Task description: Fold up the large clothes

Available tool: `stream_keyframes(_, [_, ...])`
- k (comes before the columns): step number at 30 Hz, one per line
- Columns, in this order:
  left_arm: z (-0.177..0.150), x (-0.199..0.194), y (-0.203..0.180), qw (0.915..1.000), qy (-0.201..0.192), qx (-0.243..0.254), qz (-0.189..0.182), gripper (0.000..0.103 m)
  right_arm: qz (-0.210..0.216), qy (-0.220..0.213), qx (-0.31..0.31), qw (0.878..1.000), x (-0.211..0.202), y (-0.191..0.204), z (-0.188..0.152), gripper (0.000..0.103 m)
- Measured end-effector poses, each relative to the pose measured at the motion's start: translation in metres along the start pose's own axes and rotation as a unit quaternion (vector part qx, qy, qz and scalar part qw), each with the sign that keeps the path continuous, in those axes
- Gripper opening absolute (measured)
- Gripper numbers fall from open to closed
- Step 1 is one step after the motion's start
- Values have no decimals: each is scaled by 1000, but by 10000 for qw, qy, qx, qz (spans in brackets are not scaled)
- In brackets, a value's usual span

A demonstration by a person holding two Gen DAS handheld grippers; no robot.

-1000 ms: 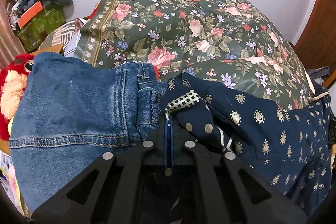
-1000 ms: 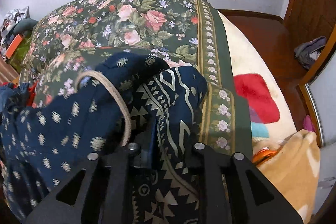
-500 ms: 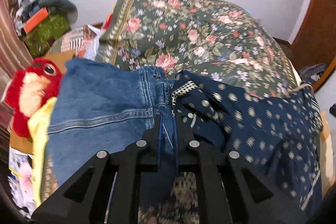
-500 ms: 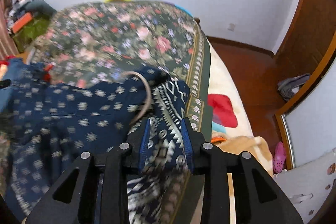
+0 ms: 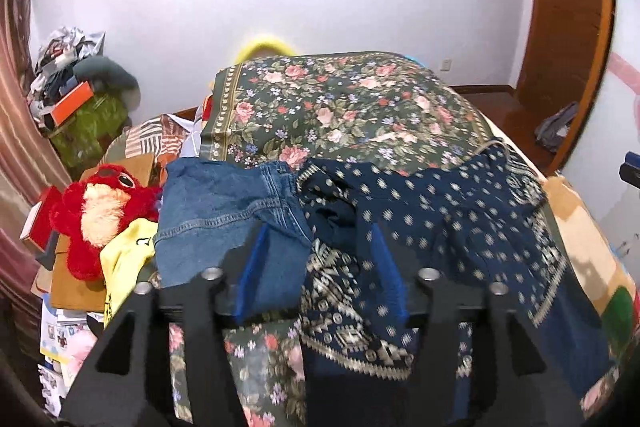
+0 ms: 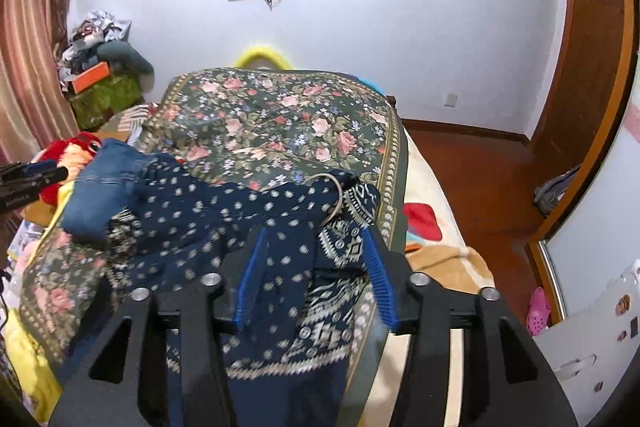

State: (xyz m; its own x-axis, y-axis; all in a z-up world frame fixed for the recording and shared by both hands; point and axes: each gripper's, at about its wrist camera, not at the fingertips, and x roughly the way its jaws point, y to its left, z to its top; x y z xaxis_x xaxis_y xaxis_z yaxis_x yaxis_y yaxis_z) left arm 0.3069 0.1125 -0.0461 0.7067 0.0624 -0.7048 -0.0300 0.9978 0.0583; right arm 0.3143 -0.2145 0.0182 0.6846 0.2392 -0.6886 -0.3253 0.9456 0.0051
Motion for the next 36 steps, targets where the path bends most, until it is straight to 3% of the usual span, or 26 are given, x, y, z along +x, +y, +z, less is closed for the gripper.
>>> stream_keyframes(2, [-12, -11, -4, 10000, 8, 40, -27, 67, 75, -80, 36, 9999, -11, 4, -9, 84])
stream_keyframes(4, [-25, -20, -7, 10000, 48, 8, -57, 85, 141, -74, -2, 9999, -18, 8, -16, 85])
stream_keyframes(6, [-36, -26, -7, 9999, 75, -53, -83, 90, 179, 50, -30, 9998, -20, 12, -25, 86])
stream_keyframes(12, [-75, -37, 0, 9984, 287, -368, -318, 90, 241, 435, -194, 9986, -24, 17, -63, 86])
stream_keyframes(18, [-123, -21, 26, 9897, 937, -929, -550, 90, 345, 856, 166, 9956, -21, 6, -95, 86])
stream_keyframes(22, [-169, 4, 39, 9720, 1774, -1344, -758, 90, 415, 1163, 589, 9906, -13, -4, -116, 86])
stream_keyframes(27, [-214, 17, 41, 9534, 2181, -1781, -1087, 90, 617, 1501, 1132, 9802, -1, -12, -139, 86])
stream_keyframes(34, [-258, 38, 47, 8990, 2544, -2960, -1989, 89, 1045, 1771, 1827, 9614, 14, -17, -167, 86])
stream_keyframes(36, [-264, 41, 50, 8894, 2548, -3173, -2084, 86, 1150, 1852, 2016, 9549, 18, -20, -175, 86])
